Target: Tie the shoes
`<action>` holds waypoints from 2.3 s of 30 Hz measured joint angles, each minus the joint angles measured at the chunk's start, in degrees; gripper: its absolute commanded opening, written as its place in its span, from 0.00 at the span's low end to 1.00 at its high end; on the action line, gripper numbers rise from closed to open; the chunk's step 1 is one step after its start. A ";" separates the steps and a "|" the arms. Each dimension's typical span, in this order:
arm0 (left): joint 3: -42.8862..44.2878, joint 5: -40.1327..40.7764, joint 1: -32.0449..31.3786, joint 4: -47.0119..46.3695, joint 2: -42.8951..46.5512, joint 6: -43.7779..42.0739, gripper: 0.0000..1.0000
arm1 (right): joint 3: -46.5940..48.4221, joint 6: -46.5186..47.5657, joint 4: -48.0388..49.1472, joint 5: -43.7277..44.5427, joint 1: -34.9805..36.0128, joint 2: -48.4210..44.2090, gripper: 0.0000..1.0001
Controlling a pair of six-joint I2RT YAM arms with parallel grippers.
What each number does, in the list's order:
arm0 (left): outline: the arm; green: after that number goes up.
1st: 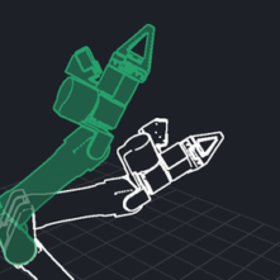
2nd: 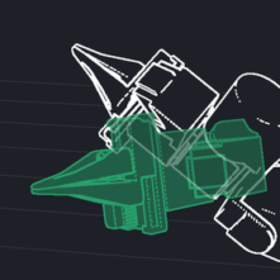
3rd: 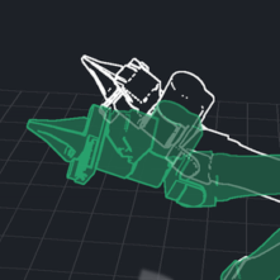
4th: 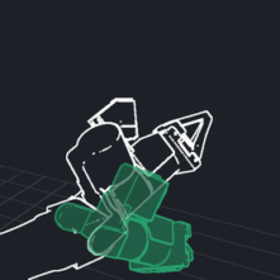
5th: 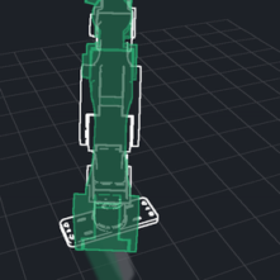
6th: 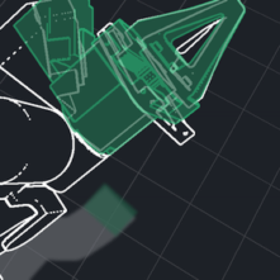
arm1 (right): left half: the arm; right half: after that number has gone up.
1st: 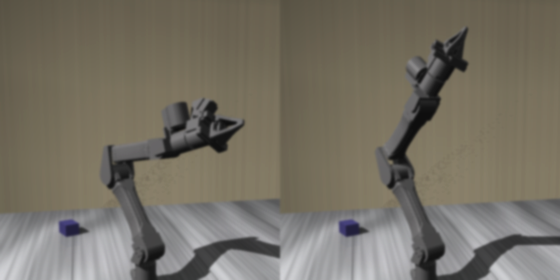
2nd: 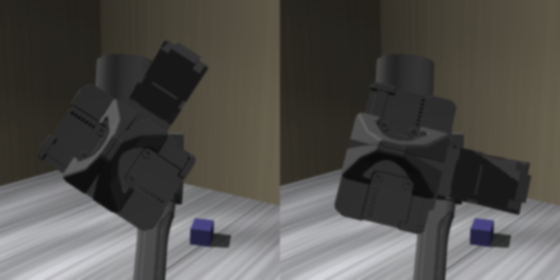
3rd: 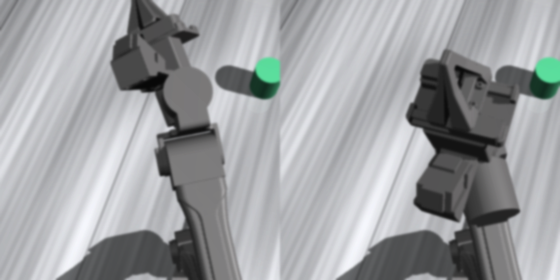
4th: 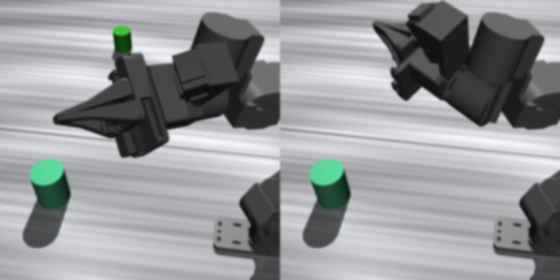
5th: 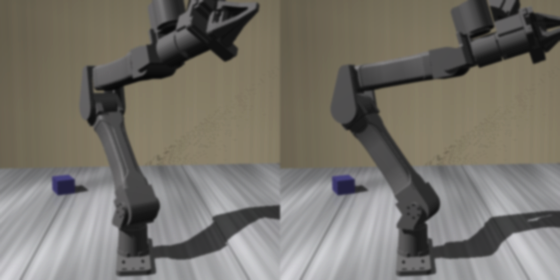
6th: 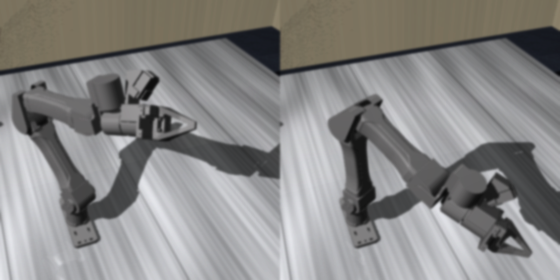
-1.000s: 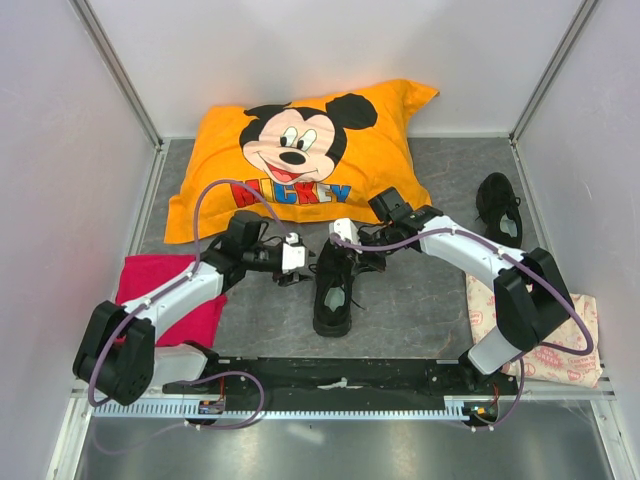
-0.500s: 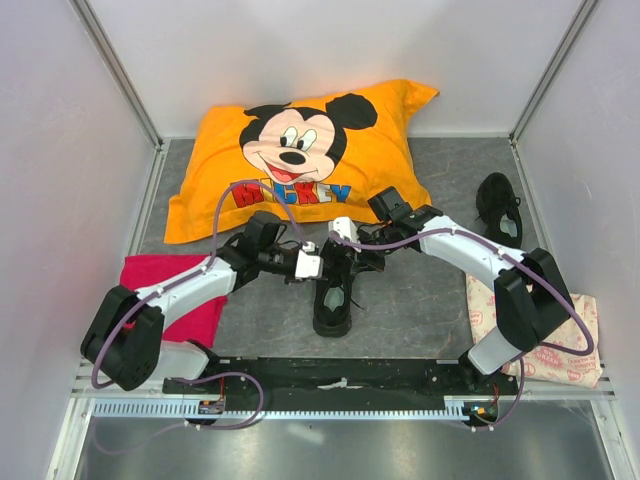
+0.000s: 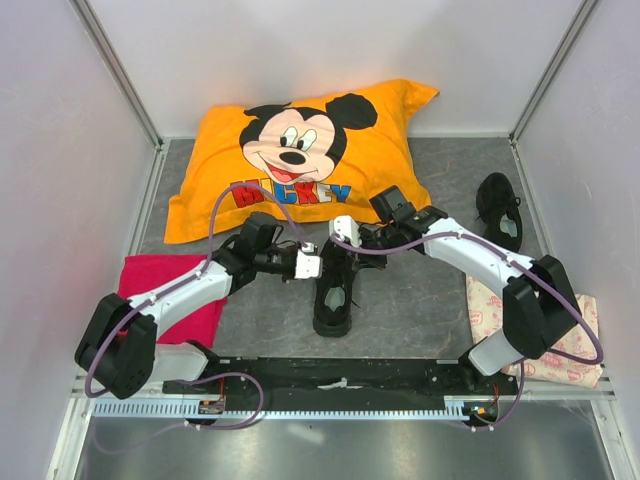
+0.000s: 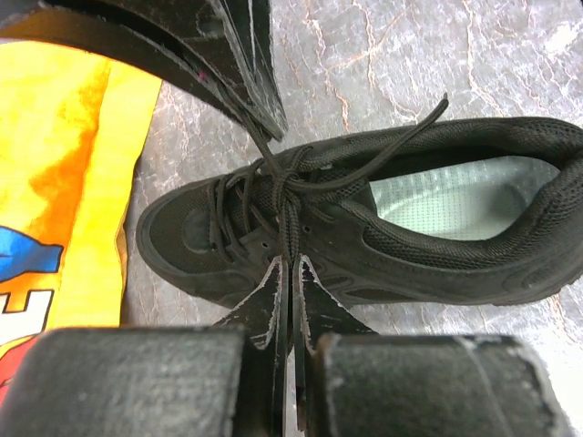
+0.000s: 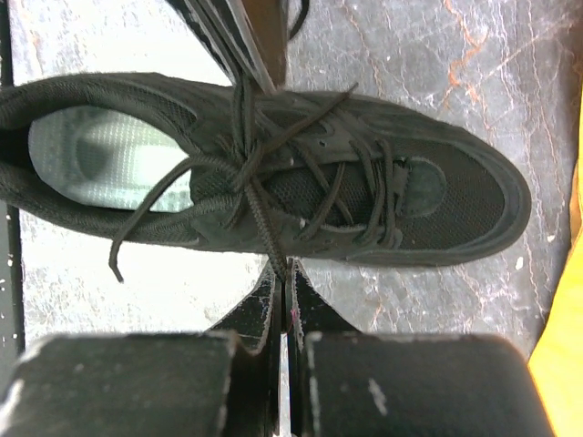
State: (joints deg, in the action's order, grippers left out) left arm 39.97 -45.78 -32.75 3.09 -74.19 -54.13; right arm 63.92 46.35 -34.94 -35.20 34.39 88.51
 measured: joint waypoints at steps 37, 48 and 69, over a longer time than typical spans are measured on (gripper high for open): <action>-4.15 3.67 -0.11 0.02 4.15 -0.15 0.01 | -5.40 4.46 0.94 1.55 -1.57 -3.48 0.00; -4.63 3.63 0.22 0.04 4.24 -1.36 0.02 | -6.14 6.29 1.11 0.57 -2.43 -3.72 0.00; -5.20 3.28 0.11 1.11 4.28 -2.75 0.02 | -7.30 7.41 1.92 -0.42 -3.13 -4.28 0.00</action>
State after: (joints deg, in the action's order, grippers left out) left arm 34.76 -42.50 -32.64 4.21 -69.91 -56.88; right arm 56.62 53.76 -33.01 -35.62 31.27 84.23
